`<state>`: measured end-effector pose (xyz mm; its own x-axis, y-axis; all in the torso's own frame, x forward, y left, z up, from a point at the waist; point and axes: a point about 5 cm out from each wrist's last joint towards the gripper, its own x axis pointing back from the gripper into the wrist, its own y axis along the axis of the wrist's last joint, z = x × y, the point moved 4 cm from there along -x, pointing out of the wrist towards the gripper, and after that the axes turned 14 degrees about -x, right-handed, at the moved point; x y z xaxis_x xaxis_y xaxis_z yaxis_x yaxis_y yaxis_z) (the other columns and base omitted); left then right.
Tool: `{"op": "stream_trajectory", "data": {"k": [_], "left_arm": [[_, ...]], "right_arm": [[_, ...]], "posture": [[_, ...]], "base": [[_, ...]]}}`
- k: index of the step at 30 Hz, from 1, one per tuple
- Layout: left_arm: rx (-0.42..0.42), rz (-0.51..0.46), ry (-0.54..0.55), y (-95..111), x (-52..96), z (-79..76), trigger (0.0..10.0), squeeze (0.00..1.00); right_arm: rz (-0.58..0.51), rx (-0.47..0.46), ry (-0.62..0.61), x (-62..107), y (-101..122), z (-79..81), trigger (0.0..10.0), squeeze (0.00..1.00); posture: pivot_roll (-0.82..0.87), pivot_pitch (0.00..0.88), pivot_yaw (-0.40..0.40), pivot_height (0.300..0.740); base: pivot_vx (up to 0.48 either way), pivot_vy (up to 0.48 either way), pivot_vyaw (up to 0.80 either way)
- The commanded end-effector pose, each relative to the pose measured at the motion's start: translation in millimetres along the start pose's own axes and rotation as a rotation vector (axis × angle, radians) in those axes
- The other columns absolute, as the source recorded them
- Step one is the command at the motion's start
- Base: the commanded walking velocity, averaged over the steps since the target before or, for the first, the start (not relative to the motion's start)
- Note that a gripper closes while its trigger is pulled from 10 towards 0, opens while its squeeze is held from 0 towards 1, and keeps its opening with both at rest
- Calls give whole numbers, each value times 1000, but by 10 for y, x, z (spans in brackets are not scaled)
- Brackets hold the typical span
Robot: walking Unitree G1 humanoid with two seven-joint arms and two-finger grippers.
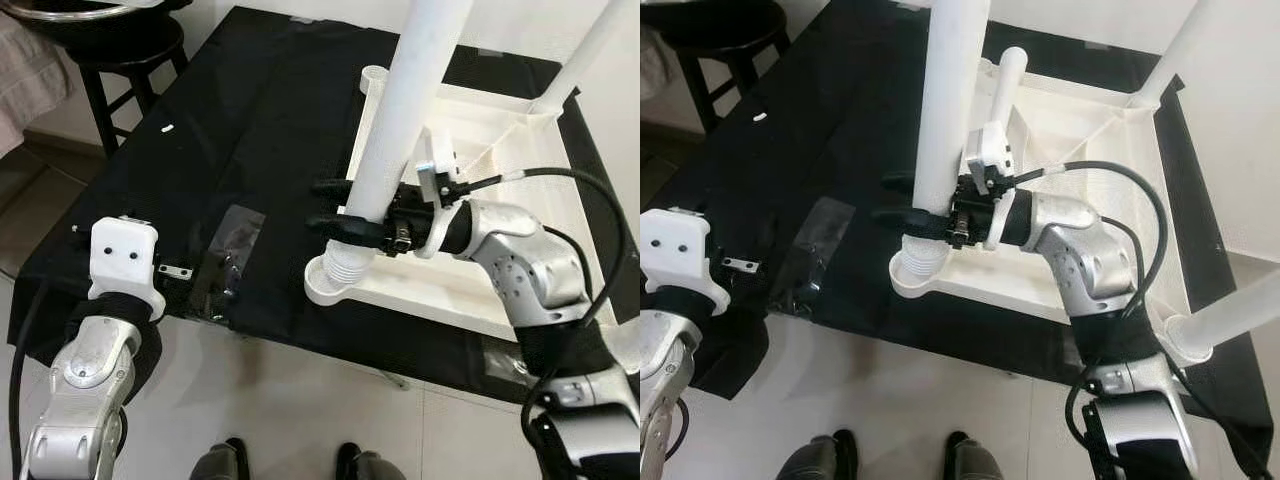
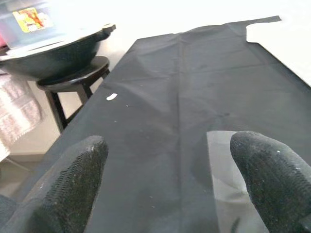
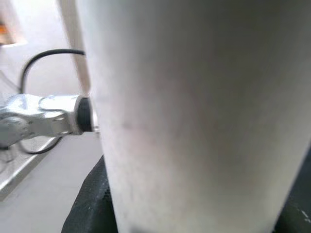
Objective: Building children table
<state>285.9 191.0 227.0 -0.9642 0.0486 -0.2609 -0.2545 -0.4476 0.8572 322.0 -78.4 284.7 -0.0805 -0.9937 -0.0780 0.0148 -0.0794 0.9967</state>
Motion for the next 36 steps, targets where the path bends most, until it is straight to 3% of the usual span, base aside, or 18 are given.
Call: {"op": "stream_trajectory", "data": {"k": [1,7,10,12,18,24,36], "left_arm": [[24,10,-55,-8,46,-117,10000,0],[33,19,-125,-16,132,-257,10000,0],[36,38,-151,-37,215,-316,10000,0],[41,72,-169,-75,348,-366,10000,0],[47,96,-170,-99,422,-380,10000,0],[48,123,-171,-108,526,-382,10000,0],[38,128,-178,-76,589,-389,10000,0]], "right_arm": [[36,2,68,-39,-47,2,10000,0],[66,-15,118,-162,-135,-91,10000,0],[68,-23,160,-270,-175,-105,10000,0],[102,-11,248,-347,-238,-43,10000,0],[142,6,303,-337,-273,-16,10000,0],[228,77,327,-222,-251,-58,10000,0],[191,100,323,-245,-191,-91,10000,0]], "posture": [[-5,268,-41,740],[4,295,-38,740],[16,318,-36,740],[36,353,-36,740],[37,371,-40,740],[37,393,-39,740],[38,415,-37,740]], "base": [[0,0,0],[0,0,0],[0,0,0],[0,0,0],[0,0,0],[0,0,0],[0,0,0]]}}
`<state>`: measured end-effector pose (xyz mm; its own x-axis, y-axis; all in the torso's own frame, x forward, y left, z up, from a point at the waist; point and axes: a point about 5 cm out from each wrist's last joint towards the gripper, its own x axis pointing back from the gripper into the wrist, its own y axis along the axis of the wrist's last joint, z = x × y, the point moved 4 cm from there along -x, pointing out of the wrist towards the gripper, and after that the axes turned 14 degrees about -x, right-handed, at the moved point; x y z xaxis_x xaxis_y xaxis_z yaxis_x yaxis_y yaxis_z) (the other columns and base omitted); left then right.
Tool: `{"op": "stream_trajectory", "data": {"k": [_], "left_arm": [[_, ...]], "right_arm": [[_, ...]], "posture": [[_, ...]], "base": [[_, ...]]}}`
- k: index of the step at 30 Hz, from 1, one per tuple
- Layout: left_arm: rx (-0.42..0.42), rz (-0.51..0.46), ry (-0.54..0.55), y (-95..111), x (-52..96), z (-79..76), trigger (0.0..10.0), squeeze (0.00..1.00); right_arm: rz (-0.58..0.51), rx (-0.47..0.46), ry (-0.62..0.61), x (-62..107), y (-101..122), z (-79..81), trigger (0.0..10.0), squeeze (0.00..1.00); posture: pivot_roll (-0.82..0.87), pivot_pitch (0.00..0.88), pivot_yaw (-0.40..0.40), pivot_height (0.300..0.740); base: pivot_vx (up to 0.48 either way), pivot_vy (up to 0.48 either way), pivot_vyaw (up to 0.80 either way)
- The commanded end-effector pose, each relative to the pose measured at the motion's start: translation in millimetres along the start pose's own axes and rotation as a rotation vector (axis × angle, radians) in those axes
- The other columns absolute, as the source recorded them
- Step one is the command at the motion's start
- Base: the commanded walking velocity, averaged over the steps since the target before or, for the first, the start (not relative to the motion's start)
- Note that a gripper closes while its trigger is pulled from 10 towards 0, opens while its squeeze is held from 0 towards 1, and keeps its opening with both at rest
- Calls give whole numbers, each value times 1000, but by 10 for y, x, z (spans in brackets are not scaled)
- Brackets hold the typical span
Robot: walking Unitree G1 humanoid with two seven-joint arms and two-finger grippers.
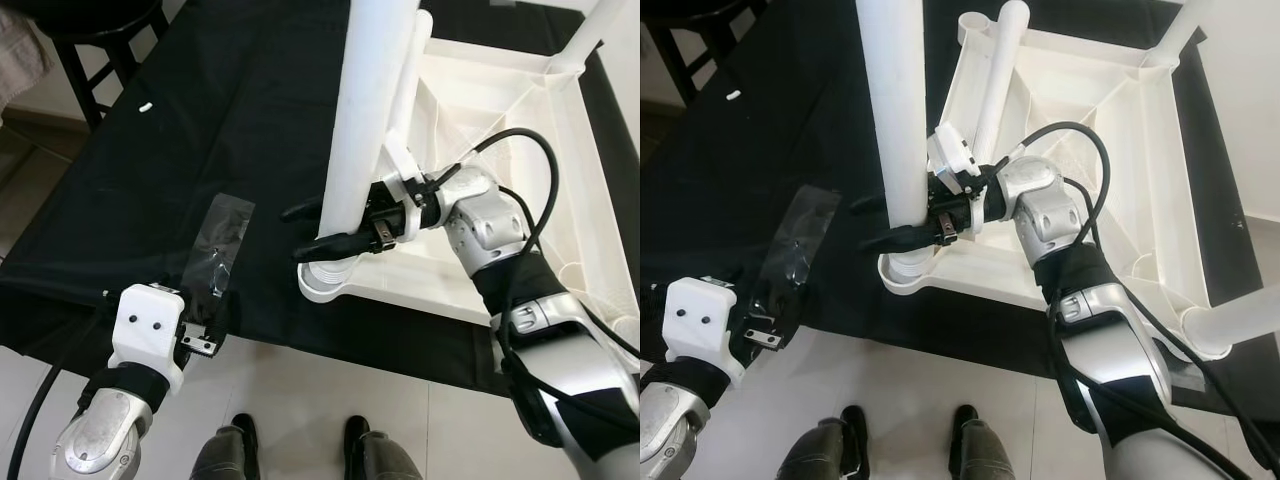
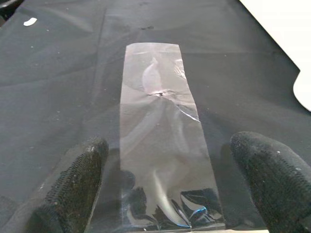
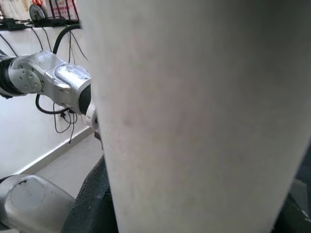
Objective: Building children table
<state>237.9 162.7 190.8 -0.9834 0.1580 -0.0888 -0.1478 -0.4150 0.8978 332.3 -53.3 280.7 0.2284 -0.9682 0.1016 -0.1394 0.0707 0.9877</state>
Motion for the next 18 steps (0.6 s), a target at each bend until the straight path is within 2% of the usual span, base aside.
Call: {"op": "stream_trajectory", "data": {"k": [1,9,18], "left_arm": [[-10,22,-3,-18,45,-18,10000,0],[-12,25,-1,-7,59,-17,10000,0],[-10,26,1,1,51,-25,10000,0]], "right_arm": [[13,-55,22,-43,-149,32,10000,0],[12,-73,90,-158,-201,121,10000,0],[41,-75,125,-170,-197,178,10000,0]], "posture": [[38,415,-37,740],[40,423,-39,740],[33,423,-46,740]], "base": [[0,0,0],[0,0,0],[0,0,0]]}}
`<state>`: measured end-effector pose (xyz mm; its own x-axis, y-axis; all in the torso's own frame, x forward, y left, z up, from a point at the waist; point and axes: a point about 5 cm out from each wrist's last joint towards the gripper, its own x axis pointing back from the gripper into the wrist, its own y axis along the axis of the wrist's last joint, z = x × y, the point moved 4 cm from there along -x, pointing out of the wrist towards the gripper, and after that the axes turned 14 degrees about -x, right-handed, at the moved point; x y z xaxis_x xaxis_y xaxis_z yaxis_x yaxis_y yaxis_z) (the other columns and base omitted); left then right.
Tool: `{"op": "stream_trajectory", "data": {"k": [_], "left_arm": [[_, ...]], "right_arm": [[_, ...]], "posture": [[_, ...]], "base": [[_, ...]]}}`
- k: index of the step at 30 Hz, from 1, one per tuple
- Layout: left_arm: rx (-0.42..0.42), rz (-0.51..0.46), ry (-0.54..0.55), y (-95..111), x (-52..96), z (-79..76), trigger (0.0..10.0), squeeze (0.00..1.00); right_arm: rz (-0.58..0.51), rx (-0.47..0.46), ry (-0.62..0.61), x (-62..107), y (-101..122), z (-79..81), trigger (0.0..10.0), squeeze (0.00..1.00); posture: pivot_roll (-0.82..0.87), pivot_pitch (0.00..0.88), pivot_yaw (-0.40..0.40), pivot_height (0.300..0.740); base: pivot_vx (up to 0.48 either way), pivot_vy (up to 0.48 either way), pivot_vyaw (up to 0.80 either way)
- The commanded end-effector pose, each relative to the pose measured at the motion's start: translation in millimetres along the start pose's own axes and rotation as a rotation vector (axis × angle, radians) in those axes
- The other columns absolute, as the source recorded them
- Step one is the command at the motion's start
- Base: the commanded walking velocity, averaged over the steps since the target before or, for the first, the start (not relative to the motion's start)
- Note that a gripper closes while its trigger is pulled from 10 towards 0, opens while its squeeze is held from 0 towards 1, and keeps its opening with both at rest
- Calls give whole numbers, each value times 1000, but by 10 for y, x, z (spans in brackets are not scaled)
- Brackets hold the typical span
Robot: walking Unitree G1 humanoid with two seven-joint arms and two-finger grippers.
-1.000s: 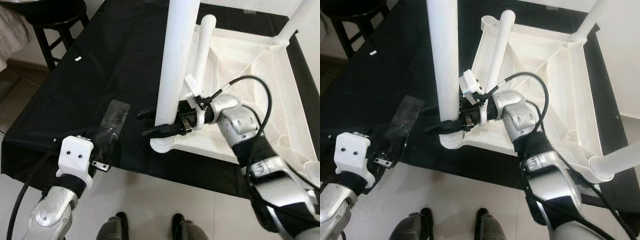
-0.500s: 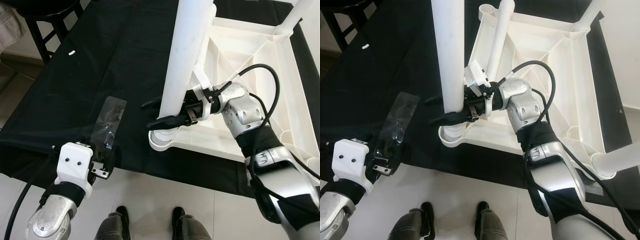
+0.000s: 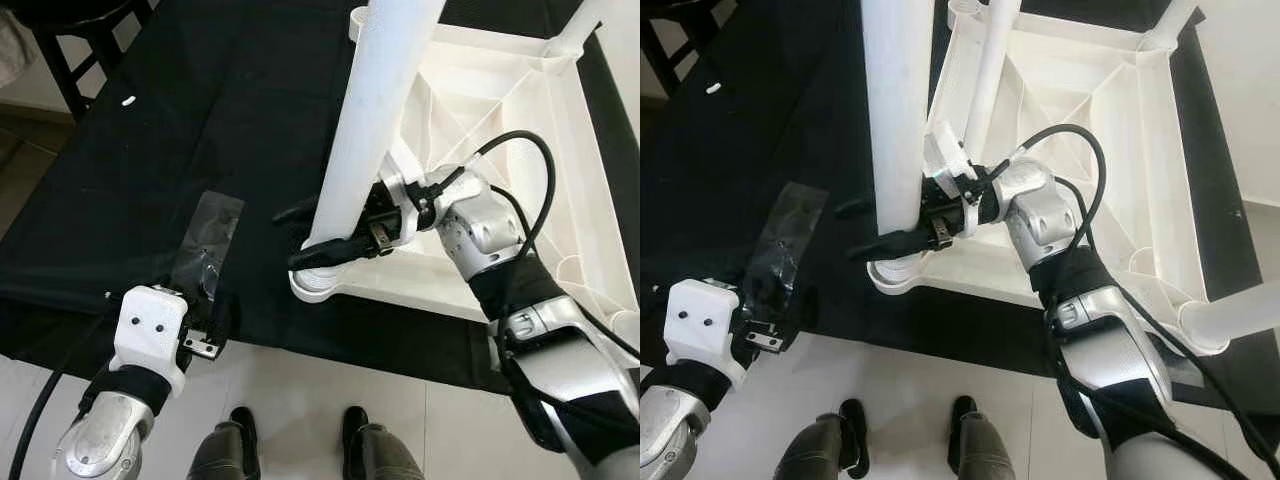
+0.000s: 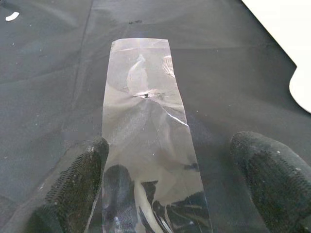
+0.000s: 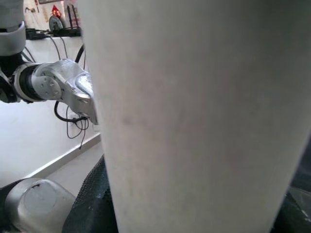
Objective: Building children table
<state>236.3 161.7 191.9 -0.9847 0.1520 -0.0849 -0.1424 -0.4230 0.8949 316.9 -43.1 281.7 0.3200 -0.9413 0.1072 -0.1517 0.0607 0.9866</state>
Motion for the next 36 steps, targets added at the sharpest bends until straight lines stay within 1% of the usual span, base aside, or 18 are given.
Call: {"op": "stream_trajectory", "data": {"k": [1,4,6,12,16,23,25,27,30,36], "left_arm": [[-2,20,-3,-16,38,-20,10000,0],[-2,20,-3,-14,37,-21,10000,0],[0,20,-2,-12,34,-24,10000,0],[2,17,2,-1,22,-23,10000,0],[5,15,5,4,16,-28,10000,0],[6,14,8,7,14,-31,10000,0],[7,13,10,10,12,-31,10000,0],[7,13,10,10,12,-31,10000,0],[8,12,11,12,9,-31,10000,0],[7,10,12,15,4,-31,10000,0]], "right_arm": [[42,-92,29,-40,-235,55,10000,0],[44,-93,35,-44,-231,65,10000,0],[46,-89,63,-83,-219,104,10000,0],[37,-67,108,-163,-152,142,10000,0],[58,-50,126,-187,-141,159,10000,0],[93,-39,112,-164,-177,135,10000,0],[117,-30,89,-128,-199,95,10000,0],[117,-30,89,-128,-199,95,10000,0],[124,-30,63,-87,-203,52,10000,0],[106,-47,41,-55,-200,16,10000,0]], "posture": [[33,423,-46,740],[32,423,-46,740],[31,423,-49,740],[29,423,-54,740],[24,420,-60,740],[24,418,-65,740],[20,418,-66,740],[20,418,-66,740],[19,417,-67,740],[18,415,-66,740]], "base": [[0,0,0],[0,0,0],[0,0,0],[0,0,0],[0,0,0],[0,0,0],[0,0,0],[0,0,0],[0,0,0],[0,0,0]]}}
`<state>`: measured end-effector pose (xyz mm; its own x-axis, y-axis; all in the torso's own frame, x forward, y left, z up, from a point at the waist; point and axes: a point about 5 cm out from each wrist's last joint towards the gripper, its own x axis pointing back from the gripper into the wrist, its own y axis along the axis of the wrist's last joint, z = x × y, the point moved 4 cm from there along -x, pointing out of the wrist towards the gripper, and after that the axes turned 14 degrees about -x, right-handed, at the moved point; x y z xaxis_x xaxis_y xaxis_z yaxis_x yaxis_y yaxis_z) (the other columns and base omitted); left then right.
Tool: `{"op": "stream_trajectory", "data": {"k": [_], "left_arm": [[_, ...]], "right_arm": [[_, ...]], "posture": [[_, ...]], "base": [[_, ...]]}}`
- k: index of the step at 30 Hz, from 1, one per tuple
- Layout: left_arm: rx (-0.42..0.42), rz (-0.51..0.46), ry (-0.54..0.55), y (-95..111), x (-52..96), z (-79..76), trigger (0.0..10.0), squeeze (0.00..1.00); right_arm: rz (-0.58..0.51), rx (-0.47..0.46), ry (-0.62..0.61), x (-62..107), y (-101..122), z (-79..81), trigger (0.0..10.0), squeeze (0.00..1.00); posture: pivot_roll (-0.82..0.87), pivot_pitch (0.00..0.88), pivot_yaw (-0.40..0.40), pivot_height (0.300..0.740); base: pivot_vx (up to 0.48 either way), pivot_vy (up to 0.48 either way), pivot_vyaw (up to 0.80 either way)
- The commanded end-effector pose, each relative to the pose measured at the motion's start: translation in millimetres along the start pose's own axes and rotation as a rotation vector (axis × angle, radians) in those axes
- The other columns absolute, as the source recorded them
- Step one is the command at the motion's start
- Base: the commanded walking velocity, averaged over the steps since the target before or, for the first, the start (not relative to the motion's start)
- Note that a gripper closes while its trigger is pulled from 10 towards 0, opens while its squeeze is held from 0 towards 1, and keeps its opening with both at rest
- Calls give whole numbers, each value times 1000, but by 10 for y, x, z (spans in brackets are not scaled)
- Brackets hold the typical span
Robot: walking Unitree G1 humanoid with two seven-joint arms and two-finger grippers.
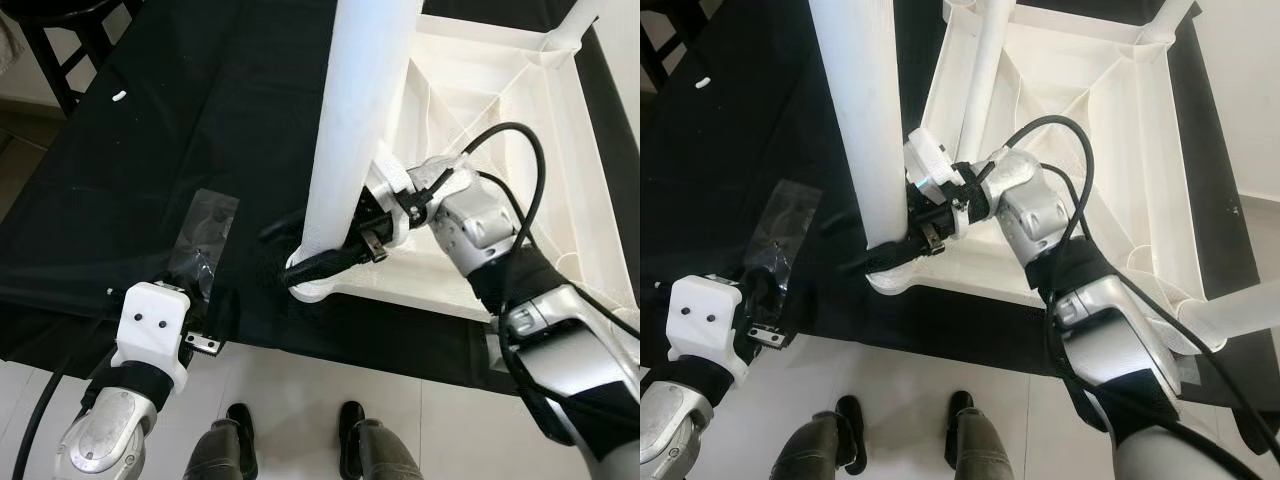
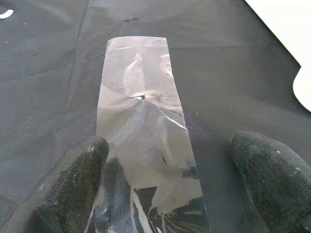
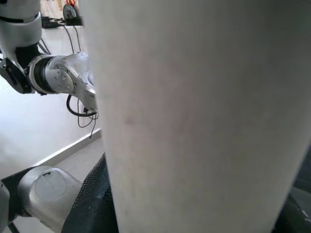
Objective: Building children table
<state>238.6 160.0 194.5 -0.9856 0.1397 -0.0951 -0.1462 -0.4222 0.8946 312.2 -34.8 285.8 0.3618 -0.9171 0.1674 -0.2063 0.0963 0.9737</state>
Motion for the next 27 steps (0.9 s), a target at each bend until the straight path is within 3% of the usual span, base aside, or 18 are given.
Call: {"op": "stream_trajectory", "data": {"k": [1,19,27], "left_arm": [[7,14,-4,-11,32,-29,10000,0],[8,11,1,1,29,-36,10000,0],[11,12,2,1,31,-43,10000,0]], "right_arm": [[47,-93,-15,22,-261,11,10000,0],[73,-71,21,-120,-350,19,10000,0],[122,-70,-2,-108,-408,-28,10000,0]], "posture": [[18,415,-66,740],[20,414,-70,740],[15,410,-75,740]], "base": [[0,0,0],[0,0,0],[0,0,0]]}}
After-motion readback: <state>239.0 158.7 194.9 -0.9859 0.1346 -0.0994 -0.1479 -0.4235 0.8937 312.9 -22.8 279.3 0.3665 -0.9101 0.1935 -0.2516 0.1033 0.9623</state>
